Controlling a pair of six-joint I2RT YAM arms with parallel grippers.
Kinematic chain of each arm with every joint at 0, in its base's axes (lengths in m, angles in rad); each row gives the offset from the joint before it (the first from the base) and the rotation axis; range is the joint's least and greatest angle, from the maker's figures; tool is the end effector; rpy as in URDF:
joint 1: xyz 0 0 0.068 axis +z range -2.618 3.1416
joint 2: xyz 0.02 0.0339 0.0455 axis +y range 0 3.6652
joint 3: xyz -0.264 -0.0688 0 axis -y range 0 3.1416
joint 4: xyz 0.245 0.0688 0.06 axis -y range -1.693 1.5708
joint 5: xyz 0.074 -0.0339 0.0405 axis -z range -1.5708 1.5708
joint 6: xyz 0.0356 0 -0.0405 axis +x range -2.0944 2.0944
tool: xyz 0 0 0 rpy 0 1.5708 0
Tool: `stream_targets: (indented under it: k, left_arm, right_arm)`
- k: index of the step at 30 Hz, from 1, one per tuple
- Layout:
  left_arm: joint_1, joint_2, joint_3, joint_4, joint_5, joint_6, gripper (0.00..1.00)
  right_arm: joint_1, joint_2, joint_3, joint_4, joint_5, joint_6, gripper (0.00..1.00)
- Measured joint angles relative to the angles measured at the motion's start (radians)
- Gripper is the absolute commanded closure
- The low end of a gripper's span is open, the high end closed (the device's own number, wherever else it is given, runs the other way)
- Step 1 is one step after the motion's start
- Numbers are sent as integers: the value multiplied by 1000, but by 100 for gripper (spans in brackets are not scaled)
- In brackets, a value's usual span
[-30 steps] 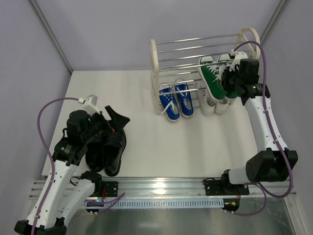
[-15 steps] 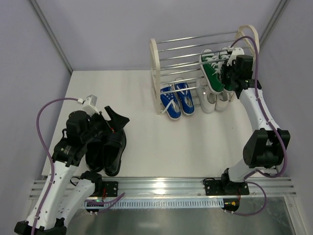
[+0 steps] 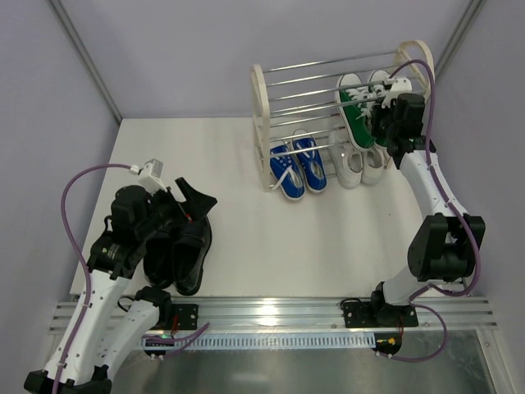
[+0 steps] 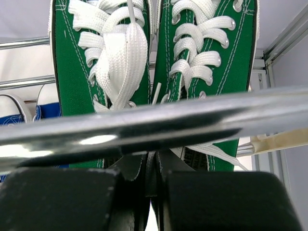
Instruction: Place and organize the shoes onto the shoe shelf
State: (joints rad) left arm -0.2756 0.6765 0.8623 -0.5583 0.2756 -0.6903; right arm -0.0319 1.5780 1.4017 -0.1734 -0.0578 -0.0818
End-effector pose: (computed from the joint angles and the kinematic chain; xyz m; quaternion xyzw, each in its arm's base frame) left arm 0.1366 -0.0487 0.3436 -0.0926 0.8164 -0.3599 0.4420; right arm 0.3764 -0.0100 0.3561 -0.0370 0.8183 -0.0089 0.5735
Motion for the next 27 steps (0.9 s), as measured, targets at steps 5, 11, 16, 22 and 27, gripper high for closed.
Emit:
stream_targets:
  k: [5, 11, 16, 22, 27]
  left_arm:
    - [0, 0, 0, 0, 0, 0, 0]
    - [0, 0, 0, 0, -4, 0, 0]
    - [0, 0, 0, 0, -5, 0, 0]
    - [0, 0, 0, 0, -6, 0, 0]
    - [0, 0, 0, 0, -16, 0, 0]
  right_arm:
    - [-3, 0, -60, 82, -5, 34, 93]
    - [-5, -3, -112, 210, -6, 69, 71]
    - [-2, -7, -127, 303, -13, 93, 52]
    - [-3, -51, -157, 340, -10, 105, 44]
    - [-3, -148, -193, 344, 12, 126, 39]
